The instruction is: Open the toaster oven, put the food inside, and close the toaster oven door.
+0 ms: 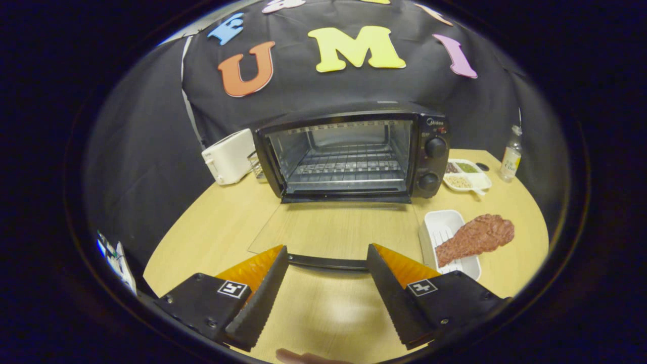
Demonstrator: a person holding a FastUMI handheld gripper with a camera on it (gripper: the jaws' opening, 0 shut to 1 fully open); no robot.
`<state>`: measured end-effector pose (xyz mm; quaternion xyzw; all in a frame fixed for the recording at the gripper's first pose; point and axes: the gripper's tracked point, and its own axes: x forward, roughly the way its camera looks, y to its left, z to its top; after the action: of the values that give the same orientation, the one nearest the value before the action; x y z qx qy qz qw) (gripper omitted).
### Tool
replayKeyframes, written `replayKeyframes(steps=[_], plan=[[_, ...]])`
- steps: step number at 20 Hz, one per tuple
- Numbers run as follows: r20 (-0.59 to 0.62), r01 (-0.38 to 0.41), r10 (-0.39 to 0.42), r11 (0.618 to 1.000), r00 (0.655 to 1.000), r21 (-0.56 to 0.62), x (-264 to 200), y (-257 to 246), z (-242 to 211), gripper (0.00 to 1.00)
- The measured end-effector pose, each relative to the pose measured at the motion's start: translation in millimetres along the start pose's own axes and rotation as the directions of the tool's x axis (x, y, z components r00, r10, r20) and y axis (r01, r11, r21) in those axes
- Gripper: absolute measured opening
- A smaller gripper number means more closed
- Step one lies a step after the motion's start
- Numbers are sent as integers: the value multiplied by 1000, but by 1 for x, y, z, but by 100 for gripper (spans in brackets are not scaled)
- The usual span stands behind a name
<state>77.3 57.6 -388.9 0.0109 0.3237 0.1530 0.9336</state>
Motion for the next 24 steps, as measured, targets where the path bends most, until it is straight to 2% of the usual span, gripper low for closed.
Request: replayKeyframes(steps=[7, 11, 17, 21, 24], plan=[[64, 41, -40, 999, 997, -12, -57, -48, 56, 99], [88, 102, -100, 994, 991, -24, -77, -89, 84, 100], [8, 97, -97, 995, 995, -19, -86, -138, 93, 99], [-90, 91, -87, 995, 992, 37, -79, -173, 80, 99], [-158, 59, -42, 993, 986, 107, -70, -189, 65, 98]])
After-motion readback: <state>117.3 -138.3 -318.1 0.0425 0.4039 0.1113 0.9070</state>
